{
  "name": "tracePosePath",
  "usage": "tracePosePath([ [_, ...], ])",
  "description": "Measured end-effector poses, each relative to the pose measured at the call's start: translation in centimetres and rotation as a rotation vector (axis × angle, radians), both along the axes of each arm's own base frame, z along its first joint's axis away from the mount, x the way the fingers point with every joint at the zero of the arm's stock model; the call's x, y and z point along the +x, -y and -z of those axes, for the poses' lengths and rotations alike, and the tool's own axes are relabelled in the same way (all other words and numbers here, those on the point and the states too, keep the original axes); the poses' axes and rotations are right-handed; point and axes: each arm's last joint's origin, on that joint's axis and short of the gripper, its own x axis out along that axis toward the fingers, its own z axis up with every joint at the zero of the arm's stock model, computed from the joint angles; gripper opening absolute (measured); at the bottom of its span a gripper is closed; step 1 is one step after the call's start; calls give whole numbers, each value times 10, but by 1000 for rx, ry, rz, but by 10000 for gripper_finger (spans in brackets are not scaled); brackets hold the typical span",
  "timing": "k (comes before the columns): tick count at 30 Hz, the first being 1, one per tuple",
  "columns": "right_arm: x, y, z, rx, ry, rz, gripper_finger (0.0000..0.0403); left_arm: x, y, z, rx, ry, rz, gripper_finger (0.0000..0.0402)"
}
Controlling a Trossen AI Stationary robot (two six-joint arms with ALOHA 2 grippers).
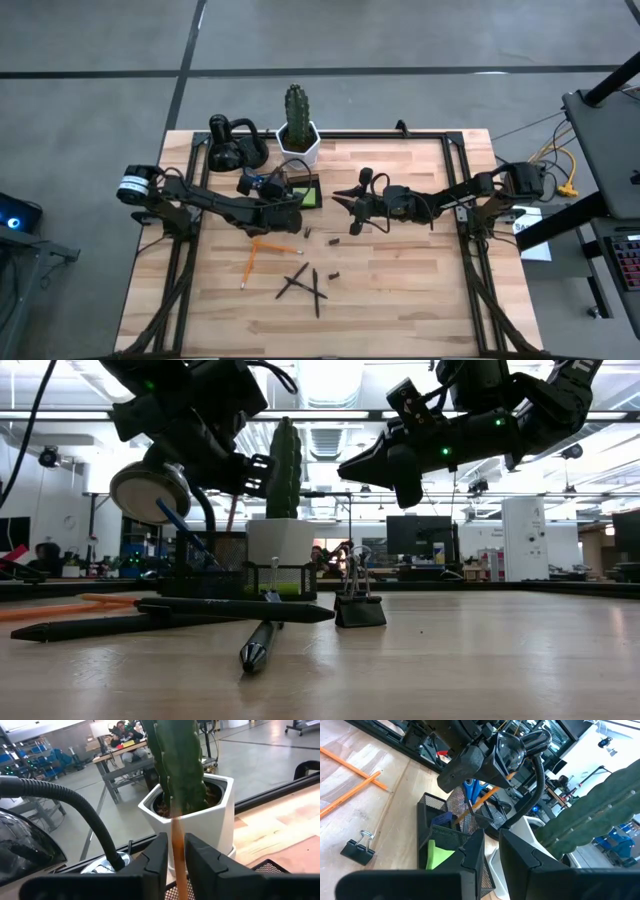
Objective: Pick and place office supplies into organizer
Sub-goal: Put the bottom left orange pencil into the black desk organizer, then put the right orange pencil into the black desk organizer
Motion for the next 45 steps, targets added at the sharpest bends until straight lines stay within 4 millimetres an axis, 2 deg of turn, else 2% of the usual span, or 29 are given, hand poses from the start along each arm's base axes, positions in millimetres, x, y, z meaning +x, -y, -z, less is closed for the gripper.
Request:
tracePosePath([
  [10,0,0,0,0,0,0,47,0,0,0,-2,-53,17,56],
  [18,0,0,0,0,0,0,47,9,3,-11,-25,-144,85,57],
  [25,0,0,0,0,-1,0,47,23,10,-23,-174,-217,300,57],
  [29,0,0,0,0,-1,0,47,28,16,-29,-176,-275,403,57],
  [37,0,0,0,0,-1,0,47,32,29,-25,-266,-446,714,57],
  [45,0,0,0,0,-2,0,47,32,36,-23,-426,-501,983,59],
])
